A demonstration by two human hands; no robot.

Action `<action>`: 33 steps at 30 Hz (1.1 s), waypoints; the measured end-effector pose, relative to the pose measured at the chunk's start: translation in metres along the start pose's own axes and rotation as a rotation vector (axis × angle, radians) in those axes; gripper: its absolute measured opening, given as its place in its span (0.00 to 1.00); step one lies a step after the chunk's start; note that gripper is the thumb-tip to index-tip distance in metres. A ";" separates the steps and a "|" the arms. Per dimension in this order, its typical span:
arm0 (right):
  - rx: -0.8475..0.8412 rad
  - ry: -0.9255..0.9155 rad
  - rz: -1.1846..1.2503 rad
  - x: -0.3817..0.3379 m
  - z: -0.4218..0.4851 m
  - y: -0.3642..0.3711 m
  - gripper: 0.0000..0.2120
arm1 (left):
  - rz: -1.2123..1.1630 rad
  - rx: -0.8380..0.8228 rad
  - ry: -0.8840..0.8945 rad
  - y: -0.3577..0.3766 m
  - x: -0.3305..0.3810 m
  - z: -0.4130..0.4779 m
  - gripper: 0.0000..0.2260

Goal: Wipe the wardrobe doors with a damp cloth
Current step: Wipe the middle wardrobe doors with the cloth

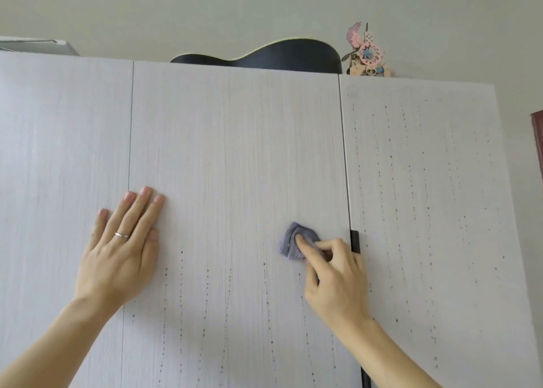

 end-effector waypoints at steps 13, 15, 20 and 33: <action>-0.046 0.145 0.068 -0.011 0.053 0.003 0.18 | 0.013 0.015 -0.050 0.001 0.002 -0.003 0.25; -0.070 0.026 0.088 -0.016 0.004 0.010 0.18 | 0.018 0.033 -0.049 0.000 0.002 -0.005 0.25; -0.138 -0.154 0.067 -0.020 -0.024 0.016 0.20 | 0.017 0.010 -0.051 0.001 0.001 -0.006 0.25; -0.111 -0.237 0.115 -0.048 -0.042 0.031 0.20 | 0.044 0.061 -0.043 0.002 0.000 -0.008 0.24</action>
Point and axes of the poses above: each hand's wrist, its own z-axis towards the middle knuckle, its own y-axis out of the palm, x = y × z, the point moved 9 cm from there along z, towards the middle knuckle, and after that the axes turned 15 degrees about y, right-handed, at the moved point
